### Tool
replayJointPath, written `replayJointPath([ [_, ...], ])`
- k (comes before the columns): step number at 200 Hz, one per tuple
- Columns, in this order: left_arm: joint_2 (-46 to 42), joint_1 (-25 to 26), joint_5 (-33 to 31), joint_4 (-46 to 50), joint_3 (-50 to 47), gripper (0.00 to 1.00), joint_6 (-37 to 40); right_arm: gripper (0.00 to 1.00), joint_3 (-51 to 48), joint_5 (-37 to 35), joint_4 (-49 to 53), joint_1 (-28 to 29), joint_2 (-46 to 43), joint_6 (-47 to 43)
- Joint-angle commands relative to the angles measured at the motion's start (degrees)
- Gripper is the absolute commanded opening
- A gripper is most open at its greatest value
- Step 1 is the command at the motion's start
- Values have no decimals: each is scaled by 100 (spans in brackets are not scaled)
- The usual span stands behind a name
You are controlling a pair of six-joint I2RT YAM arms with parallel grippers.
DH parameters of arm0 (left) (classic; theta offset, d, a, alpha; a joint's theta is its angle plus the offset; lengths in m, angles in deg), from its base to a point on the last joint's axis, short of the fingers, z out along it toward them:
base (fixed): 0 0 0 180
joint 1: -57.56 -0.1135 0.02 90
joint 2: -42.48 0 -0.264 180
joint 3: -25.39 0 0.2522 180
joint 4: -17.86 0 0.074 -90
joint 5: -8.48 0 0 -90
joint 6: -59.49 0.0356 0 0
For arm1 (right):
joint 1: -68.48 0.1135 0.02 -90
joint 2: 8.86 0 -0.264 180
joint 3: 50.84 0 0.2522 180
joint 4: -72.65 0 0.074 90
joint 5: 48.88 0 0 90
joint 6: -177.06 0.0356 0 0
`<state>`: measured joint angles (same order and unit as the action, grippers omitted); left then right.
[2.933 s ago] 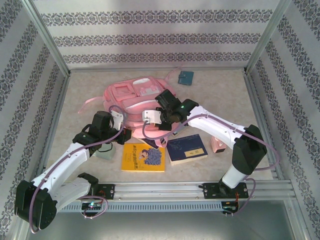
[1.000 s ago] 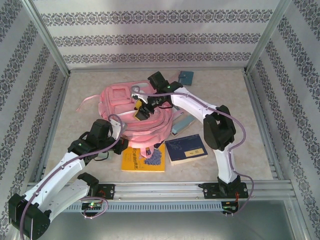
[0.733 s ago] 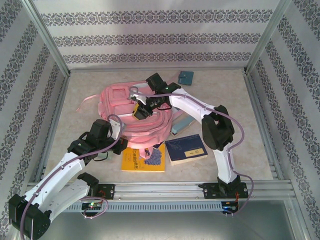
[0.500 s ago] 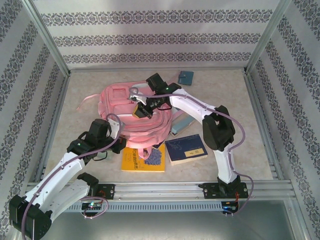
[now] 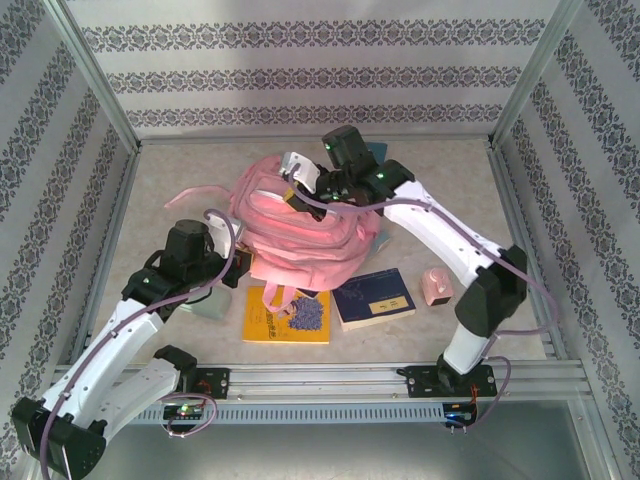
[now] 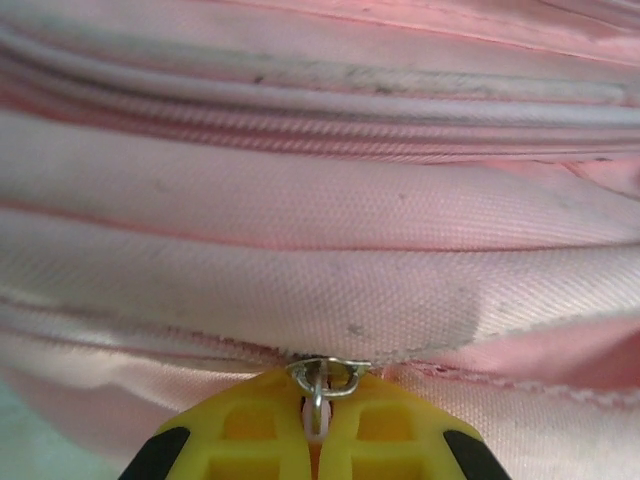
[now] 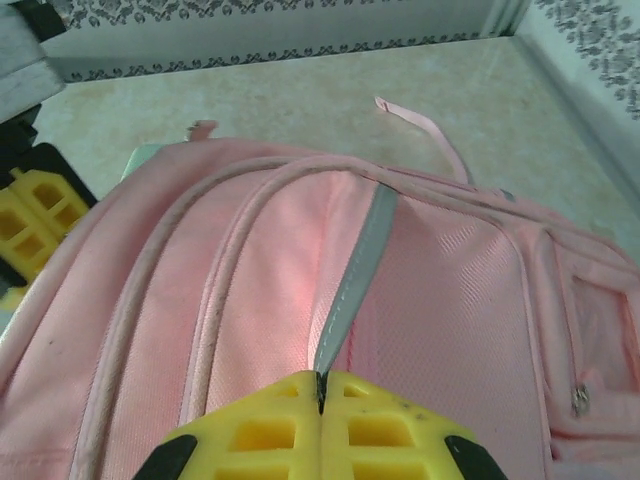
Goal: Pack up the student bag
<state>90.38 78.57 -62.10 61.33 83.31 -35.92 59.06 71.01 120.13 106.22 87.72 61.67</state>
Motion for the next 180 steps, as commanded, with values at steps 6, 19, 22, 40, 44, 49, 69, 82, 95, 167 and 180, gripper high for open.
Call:
replayJointPath([
  [6,33,-113,25,-576,133,0,244,0,-149,-24,-272,173,-842,328],
  [19,144,-113,192,-742,107,0,229,0,-266,-176,-242,196,-1008,560],
  [22,172,-108,230,-782,99,0,216,0,-315,-180,-240,198,-1042,623],
  [40,474,-115,493,-968,113,0,215,0,-689,-159,-266,168,-1198,945],
  [44,560,-115,540,-996,133,0,223,0,-777,-140,-276,164,-1204,997],
  [49,660,-110,589,-1023,152,0,237,0,-905,-93,-277,148,-1214,1060],
  [69,997,-110,742,-1155,211,0,310,0,-1237,182,-349,70,-1115,1356],
  [82,1129,-115,760,-1208,240,0,346,0,-1290,631,-381,-42,-941,1694],
  [95,1224,-113,824,-1240,266,0,411,1,-1282,1171,-422,-179,-740,2038],
  [167,1392,-115,947,-1168,279,0,698,38,-1286,1739,-278,-551,35,2703],
  [180,1389,-110,934,-1161,265,0,703,42,-1286,1428,-196,-596,76,2717],
])
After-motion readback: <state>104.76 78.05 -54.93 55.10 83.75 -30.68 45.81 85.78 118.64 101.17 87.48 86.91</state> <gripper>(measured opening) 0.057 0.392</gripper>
